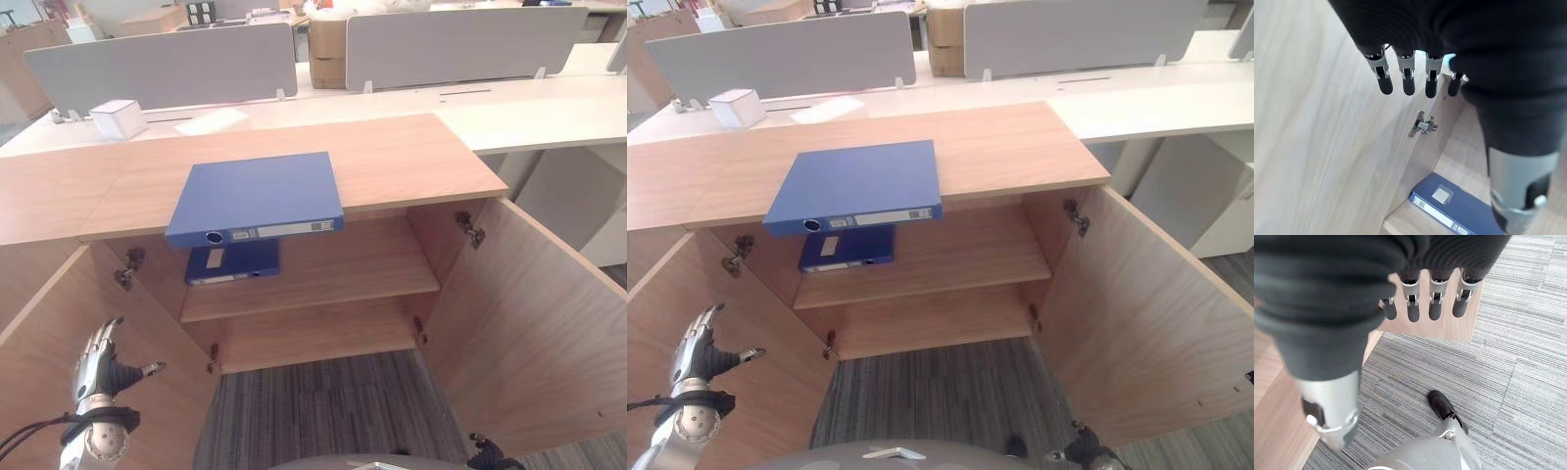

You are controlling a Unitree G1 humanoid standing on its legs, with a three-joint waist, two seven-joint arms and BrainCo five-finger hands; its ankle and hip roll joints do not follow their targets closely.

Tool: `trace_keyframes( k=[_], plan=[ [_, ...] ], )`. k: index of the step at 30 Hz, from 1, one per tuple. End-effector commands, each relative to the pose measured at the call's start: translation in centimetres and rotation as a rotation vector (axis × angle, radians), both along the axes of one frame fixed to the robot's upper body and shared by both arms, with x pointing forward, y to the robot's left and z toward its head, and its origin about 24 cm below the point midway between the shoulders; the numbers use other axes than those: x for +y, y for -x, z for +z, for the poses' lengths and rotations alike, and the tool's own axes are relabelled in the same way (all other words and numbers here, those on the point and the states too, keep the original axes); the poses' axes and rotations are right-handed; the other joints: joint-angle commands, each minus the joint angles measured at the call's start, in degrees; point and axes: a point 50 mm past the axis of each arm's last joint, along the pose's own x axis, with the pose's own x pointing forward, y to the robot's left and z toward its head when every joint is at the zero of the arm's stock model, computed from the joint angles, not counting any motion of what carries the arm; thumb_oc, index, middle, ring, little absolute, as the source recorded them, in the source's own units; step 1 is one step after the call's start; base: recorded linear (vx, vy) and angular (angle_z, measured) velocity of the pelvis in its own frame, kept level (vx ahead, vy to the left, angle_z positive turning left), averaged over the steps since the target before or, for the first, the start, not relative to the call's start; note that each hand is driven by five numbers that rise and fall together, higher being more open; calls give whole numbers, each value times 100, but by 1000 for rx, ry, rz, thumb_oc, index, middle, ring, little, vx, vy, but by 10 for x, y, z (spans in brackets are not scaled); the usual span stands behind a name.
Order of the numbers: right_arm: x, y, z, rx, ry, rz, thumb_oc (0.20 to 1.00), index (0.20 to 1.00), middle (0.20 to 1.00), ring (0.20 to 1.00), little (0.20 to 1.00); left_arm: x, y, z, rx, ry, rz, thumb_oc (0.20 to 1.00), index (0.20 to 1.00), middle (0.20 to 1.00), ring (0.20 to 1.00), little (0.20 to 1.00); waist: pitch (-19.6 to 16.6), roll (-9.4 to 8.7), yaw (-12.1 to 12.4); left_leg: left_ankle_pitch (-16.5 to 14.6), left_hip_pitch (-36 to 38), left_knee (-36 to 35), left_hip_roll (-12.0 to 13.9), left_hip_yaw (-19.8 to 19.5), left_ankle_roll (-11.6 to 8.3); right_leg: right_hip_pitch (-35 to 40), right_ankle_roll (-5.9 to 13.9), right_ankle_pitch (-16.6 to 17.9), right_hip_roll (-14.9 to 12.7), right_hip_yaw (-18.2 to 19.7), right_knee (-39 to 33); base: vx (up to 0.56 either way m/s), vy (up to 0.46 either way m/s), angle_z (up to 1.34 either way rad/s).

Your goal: Put the empty folder in the office cabinet

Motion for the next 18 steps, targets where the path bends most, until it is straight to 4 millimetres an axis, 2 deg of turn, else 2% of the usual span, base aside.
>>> trace_keyframes(
  k=[1,3,4,11,18],
  plan=[
    [2,-19,3,-60,11,6,1000,1000,1000,1000,1000,18,-26,43,-141,-250,-61,1000,1000,1000,1000,1000,-55,-106,-81,331,-579,0,144,-115,-131,678,450,-616,-451,150,41,0,0,0],
    [2,-19,3,-60,11,6,1000,1000,1000,1000,1000,18,-26,43,-141,-250,-61,1000,1000,1000,1000,1000,-55,-106,-81,331,-579,0,144,-115,-131,678,450,-616,-451,150,41,0,0,0],
    [5,-19,2,-61,9,7,1000,1000,1000,1000,1000,18,-42,60,-198,-348,-101,1000,1000,1000,1000,1000,-51,-121,-108,313,-566,0,145,-103,-141,672,451,-605,-447,180,41,0,0,0],
    [8,-16,0,-59,2,-1,1000,1000,1000,1000,1000,11,-63,91,-327,-479,-171,1000,1000,1000,1000,1000,-67,-155,-163,265,-505,0,153,-38,-151,651,462,-601,-431,276,41,19,-2,-2],
    [13,-15,-1,-62,-8,2,1000,1000,1000,1000,1000,-4,-78,107,-419,-498,-239,1000,1000,1000,1000,1000,-78,-176,-239,230,-431,0,167,30,-162,653,458,-612,-412,356,41,20,-7,-9]
  ],
)
